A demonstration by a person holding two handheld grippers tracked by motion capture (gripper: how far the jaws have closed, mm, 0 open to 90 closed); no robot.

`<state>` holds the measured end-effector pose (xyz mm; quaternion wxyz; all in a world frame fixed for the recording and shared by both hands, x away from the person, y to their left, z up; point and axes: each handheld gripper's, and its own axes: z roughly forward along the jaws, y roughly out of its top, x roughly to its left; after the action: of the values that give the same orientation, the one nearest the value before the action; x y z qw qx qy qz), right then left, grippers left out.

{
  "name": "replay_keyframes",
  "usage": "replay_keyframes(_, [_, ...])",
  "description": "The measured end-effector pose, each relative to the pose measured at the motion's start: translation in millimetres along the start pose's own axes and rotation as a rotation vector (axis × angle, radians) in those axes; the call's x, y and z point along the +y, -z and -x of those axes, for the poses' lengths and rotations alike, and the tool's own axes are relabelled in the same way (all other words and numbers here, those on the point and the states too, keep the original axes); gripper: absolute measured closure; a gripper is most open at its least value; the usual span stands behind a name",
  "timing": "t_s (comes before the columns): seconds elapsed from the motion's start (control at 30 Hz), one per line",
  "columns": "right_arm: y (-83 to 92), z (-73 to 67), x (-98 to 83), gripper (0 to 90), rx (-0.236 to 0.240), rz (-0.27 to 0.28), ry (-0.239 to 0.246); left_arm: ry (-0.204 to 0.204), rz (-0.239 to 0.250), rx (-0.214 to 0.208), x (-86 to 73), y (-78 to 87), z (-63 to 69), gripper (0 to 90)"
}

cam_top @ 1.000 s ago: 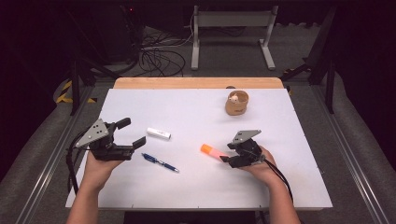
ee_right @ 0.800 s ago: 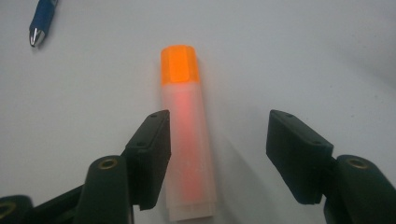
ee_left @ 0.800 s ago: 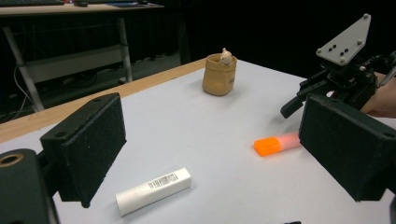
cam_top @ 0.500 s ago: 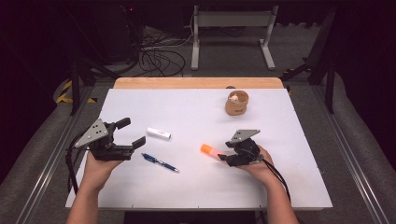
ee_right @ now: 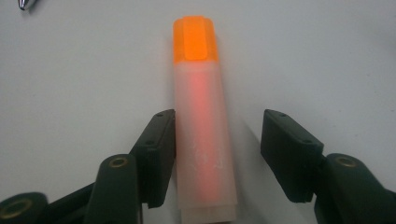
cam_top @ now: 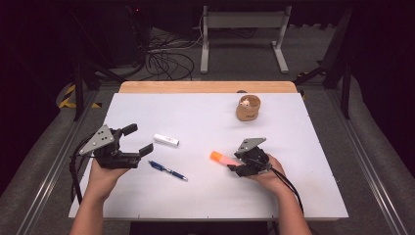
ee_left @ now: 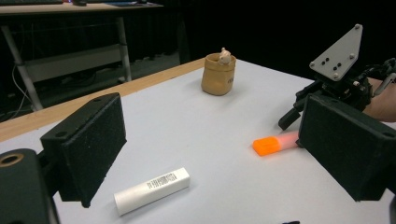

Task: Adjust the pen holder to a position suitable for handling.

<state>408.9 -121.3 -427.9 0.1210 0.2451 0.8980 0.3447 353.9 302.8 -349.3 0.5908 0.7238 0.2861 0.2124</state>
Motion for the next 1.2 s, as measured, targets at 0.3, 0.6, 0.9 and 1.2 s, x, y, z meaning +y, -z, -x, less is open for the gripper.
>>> replay_keyframes(0.3, [0.2,1.1,-1.0,60.5,0.025,0.011,-0.023,0.003,-0.002,-0.007,-0.6,-2.3,1.3,8.2])
replay_keyframes(0.6, [1.0,0.4,-0.8,65.1,0.013,0.01,-0.023,0.01,-0.016,-0.008,-1.6,-7.7,4.6,8.5])
replay_keyframes(0.9, [14.2,-2.0,3.2,65.3,0.014,0.118,-0.018,0.015,-0.027,0.007,0.1,-17.5,17.7,9.1])
replay_keyframes(1.2, [29.1,-5.5,8.2,65.3,-0.016,0.244,-0.019,0.013,-0.05,-0.004,-0.2,-39.5,36.0,11.7])
